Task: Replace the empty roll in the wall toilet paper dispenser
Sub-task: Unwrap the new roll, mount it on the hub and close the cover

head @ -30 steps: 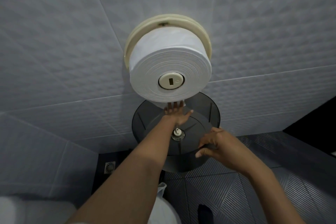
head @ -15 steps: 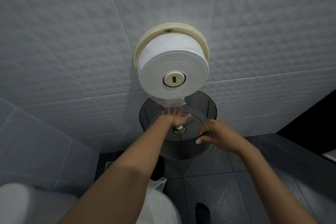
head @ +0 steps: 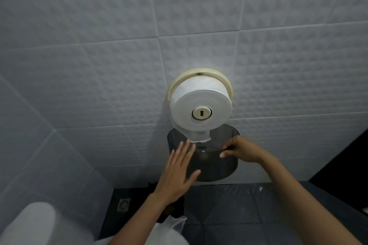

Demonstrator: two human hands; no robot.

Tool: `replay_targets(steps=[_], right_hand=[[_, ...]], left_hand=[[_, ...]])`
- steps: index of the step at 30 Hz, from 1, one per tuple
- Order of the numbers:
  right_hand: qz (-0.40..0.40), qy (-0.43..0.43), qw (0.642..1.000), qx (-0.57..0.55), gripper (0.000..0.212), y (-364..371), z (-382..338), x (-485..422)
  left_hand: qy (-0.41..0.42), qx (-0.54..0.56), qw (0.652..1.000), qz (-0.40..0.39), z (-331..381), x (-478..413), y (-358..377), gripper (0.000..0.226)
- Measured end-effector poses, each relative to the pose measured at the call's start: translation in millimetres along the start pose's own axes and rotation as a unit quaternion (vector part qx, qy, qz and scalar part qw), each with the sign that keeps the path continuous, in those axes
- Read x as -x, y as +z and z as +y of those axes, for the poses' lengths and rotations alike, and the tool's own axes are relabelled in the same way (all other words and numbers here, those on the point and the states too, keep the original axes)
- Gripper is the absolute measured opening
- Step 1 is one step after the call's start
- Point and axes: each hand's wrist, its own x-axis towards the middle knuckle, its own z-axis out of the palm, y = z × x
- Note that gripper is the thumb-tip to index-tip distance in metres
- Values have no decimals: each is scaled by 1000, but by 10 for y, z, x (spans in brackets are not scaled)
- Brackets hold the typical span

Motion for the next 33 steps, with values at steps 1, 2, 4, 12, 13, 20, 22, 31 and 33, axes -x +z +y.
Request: replay_targets(steps=[1,2,4,12,13,20,22,31,33], right_hand=[[-6,-2,1000,1,23,-70,-39,-11],[-12,-6,1000,0,21,-134,-72,-27],[-19,-17,1000,6,14,-251,-149,-55],[108,-28,992,-52,17,-484,-243,-124],[154,-28,985,-78,21,-462,-229,-94],[255,-67,961,-81,98,-41,113,34],[268,-72,958,-77,100,9,170,-37],[319,-86,937,-117,64,-214,112,-334],[320,-84,937,-115,60,-244,131,-401]], left_hand=[[7,-33,999,-7,-30,53,23,80],[10,-63,998,-18,-79,65,48,88],[2,-107,994,-20,-169,9,81,97],[-34,-102,994,27,-202,-408,-15,116],[-27,-100,994,26,-206,-451,-51,116],[-9,-83,996,28,-291,-743,-376,116],[-11,-59,997,44,-311,-817,-476,110],[-54,137,985,89,-348,-1049,-756,76],[-56,149,983,90,-371,-1100,-779,71]])
